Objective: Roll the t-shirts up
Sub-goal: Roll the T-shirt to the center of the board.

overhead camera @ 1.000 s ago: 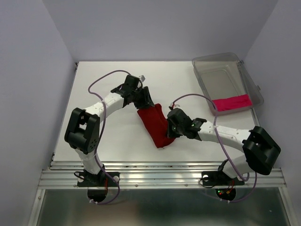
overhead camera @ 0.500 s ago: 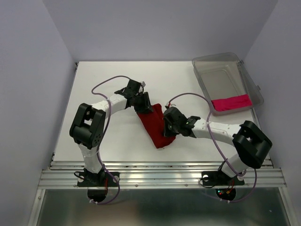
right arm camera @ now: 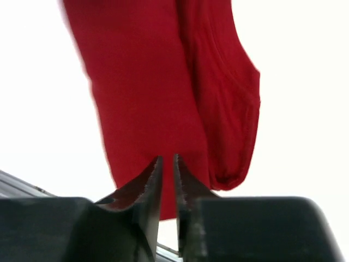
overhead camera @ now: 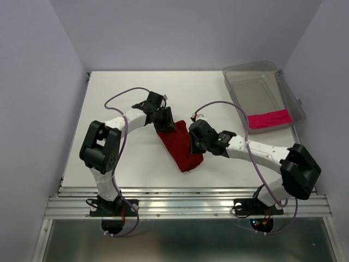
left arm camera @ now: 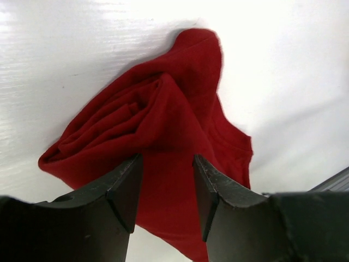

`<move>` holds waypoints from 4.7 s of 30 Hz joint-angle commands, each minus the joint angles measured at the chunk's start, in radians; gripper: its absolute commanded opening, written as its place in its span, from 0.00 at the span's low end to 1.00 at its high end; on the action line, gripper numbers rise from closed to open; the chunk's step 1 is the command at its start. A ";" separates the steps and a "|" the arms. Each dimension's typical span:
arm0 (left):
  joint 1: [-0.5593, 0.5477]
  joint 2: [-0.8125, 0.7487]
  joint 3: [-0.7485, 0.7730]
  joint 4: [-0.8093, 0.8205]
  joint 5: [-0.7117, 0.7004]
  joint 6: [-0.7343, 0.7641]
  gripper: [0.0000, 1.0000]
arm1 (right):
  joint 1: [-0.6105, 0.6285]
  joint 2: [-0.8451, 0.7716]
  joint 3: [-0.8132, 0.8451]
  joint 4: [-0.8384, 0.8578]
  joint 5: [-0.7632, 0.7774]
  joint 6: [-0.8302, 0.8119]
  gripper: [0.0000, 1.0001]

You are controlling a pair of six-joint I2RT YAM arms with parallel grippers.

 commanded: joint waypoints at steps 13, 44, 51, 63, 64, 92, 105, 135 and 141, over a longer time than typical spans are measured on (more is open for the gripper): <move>0.173 -0.270 0.056 -0.128 -0.029 0.032 0.54 | 0.312 0.097 0.225 -0.225 0.379 -0.083 0.70; 0.198 -0.370 -0.194 -0.034 0.046 0.007 0.76 | 0.290 0.189 0.030 0.176 0.084 -0.183 0.01; 0.199 -0.405 -0.207 -0.041 0.046 0.010 0.75 | 0.158 0.111 -0.064 0.310 -0.307 -0.135 0.01; 0.193 -0.427 -0.237 -0.022 0.086 0.021 0.72 | -0.034 0.097 -0.121 0.413 -0.697 -0.084 0.01; 0.192 -0.427 -0.239 -0.021 0.089 0.021 0.72 | -0.060 0.100 -0.124 0.419 -0.751 -0.083 0.01; 0.120 -0.297 -0.217 0.070 0.137 0.006 0.68 | -0.258 0.230 -0.179 0.526 -1.066 -0.008 0.01; 0.118 -0.211 -0.184 0.088 0.128 0.009 0.68 | -0.343 0.326 -0.136 0.519 -1.133 0.001 0.01; 0.084 -0.091 -0.101 0.067 0.120 0.006 0.66 | -0.332 -0.113 0.050 -0.138 -0.491 -0.204 0.78; 0.081 -0.082 -0.105 0.070 0.114 -0.005 0.66 | -0.277 -0.161 0.083 -0.113 -0.467 -0.131 0.43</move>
